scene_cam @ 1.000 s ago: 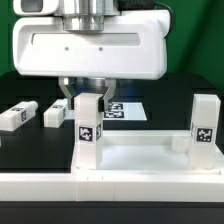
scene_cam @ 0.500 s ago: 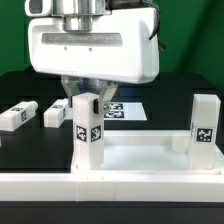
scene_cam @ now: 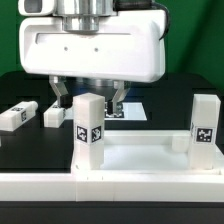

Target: Assemble desk

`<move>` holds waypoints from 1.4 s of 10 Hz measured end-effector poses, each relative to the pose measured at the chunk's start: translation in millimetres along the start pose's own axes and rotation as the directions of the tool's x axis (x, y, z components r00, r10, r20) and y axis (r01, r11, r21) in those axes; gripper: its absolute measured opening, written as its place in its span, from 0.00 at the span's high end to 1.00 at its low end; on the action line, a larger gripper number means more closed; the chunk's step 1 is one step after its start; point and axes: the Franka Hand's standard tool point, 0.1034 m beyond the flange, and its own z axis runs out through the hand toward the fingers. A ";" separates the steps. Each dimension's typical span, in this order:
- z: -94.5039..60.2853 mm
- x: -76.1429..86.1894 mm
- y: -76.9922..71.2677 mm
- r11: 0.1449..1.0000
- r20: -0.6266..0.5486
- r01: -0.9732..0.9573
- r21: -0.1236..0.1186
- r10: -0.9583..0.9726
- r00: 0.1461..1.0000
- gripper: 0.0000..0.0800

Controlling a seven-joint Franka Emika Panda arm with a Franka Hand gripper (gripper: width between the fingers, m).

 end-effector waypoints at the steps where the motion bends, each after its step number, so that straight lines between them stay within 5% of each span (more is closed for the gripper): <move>1: -0.1 0.4 0.7 0.992 0.000 0.127 -0.002 -0.127 0.992 0.19; 6: 0.7 1.1 1.7 0.883 0.001 0.470 -0.004 -0.470 0.883 0.19; 11: 0.6 2.5 5.1 0.624 0.020 0.781 -0.024 -0.781 0.625 0.19; 14: 1.1 2.3 7.4 0.547 0.024 0.837 -0.025 -0.837 0.547 0.19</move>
Offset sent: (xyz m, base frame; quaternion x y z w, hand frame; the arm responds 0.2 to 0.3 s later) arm 0.0065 0.0025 0.0005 0.0015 0.0021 -0.2365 0.9716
